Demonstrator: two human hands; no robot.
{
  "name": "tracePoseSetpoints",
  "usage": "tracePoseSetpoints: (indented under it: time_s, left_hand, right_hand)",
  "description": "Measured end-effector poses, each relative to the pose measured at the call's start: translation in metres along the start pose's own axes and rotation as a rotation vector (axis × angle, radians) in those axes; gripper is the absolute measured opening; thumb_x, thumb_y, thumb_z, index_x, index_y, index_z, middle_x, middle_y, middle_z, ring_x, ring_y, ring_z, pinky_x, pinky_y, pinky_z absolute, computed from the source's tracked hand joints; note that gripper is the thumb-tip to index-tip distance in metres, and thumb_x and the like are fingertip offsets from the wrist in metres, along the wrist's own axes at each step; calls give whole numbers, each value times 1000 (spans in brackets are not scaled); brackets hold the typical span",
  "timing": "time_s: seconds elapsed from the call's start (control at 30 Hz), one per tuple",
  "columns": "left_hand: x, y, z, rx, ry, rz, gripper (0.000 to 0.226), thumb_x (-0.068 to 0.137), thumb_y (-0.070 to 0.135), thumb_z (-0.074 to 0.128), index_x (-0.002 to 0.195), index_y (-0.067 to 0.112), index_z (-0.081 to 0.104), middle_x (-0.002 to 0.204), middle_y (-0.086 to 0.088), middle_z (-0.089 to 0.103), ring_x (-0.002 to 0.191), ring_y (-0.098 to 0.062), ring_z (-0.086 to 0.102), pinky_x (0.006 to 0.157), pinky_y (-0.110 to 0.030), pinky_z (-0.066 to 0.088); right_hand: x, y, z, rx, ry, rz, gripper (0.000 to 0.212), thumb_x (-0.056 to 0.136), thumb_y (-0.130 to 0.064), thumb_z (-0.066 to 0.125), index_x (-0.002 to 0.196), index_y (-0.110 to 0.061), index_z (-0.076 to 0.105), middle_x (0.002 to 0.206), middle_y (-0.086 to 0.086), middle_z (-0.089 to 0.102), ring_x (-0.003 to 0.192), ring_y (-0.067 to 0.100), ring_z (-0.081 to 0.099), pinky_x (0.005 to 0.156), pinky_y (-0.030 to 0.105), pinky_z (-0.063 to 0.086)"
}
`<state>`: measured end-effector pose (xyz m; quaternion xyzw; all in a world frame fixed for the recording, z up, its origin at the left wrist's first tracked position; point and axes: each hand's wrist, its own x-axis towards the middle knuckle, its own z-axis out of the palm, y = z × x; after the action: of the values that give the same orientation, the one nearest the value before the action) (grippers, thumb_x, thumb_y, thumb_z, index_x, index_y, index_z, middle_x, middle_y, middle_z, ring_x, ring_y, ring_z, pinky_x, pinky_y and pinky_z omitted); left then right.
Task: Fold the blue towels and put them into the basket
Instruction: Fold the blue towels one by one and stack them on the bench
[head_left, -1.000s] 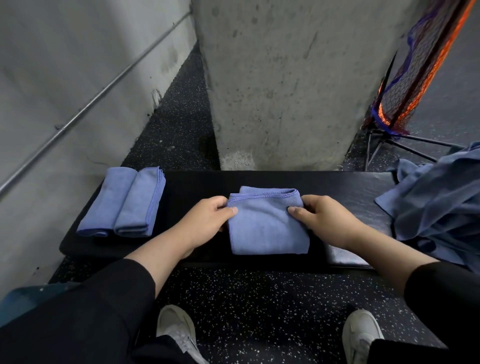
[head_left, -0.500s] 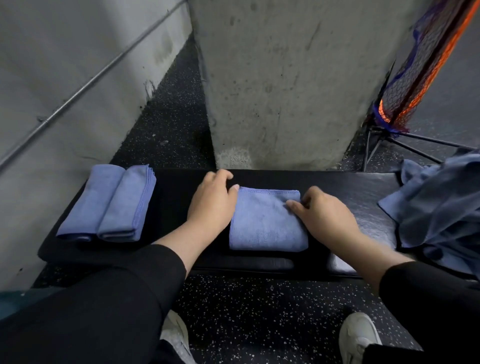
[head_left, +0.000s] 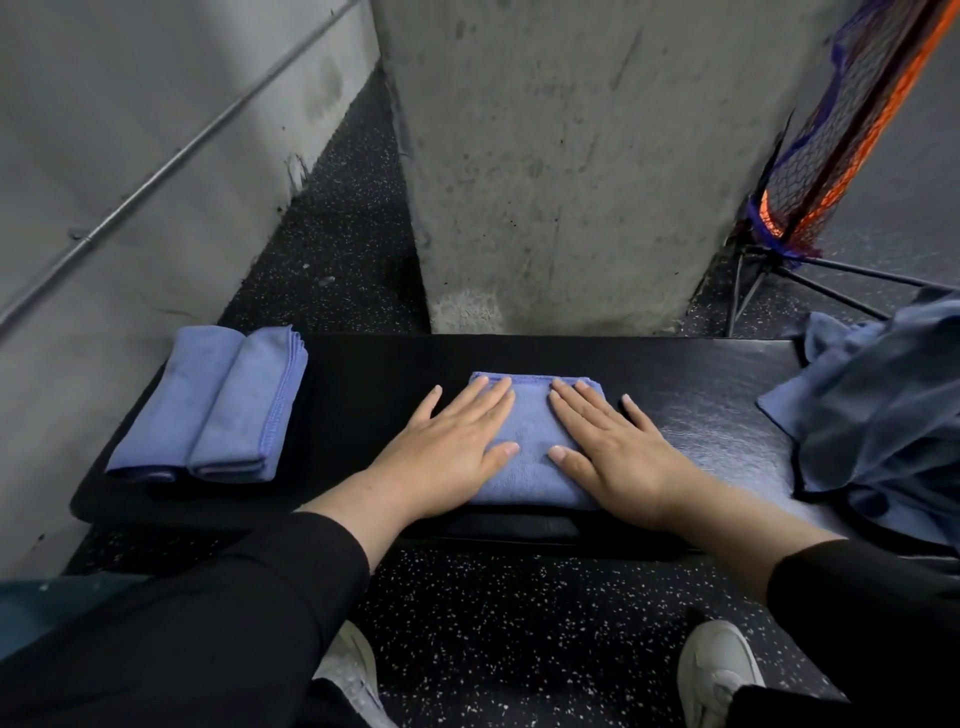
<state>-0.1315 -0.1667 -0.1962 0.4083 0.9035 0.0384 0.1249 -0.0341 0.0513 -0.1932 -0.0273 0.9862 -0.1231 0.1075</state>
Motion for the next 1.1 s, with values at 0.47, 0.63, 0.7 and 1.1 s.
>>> tracePoseSetpoints:
  time_s: [0.47, 0.63, 0.7, 1.1]
  left_hand:
    - [-26, 1, 2, 38, 258, 209, 67, 94, 69, 29, 146, 32, 47, 155, 11, 38, 144, -7, 29, 122, -38, 14]
    - [-35, 4, 7, 49, 228, 172, 75, 90, 73, 44, 152, 31, 38, 159, 12, 30, 148, -7, 21, 124, -37, 10]
    - [-36, 5, 7, -27, 322, 164, 54, 92, 52, 60, 140, 29, 53, 146, 11, 48, 137, -9, 38, 118, -29, 18]
    - [-26, 5, -31, -667, 254, -135, 26, 94, 39, 64, 77, 20, 58, 67, 9, 58, 62, -2, 50, 60, -21, 41]
  right_hand:
    - [-36, 23, 20, 39, 288, -276, 65, 91, -70, 48, 141, -30, 50, 151, -13, 42, 146, 7, 31, 113, 35, 30]
    - [-31, 10, 11, 91, 360, -205, 37, 90, -48, 52, 121, -28, 57, 131, -19, 55, 124, 5, 51, 94, 35, 42]
    - [-31, 7, 3, 125, 367, -163, 18, 94, -43, 49, 109, -35, 52, 109, -21, 59, 105, 4, 55, 89, 34, 40]
    - [-29, 2, -28, 433, 336, 22, 26, 93, -42, 64, 110, -39, 44, 85, -14, 62, 70, 3, 58, 68, 27, 46]
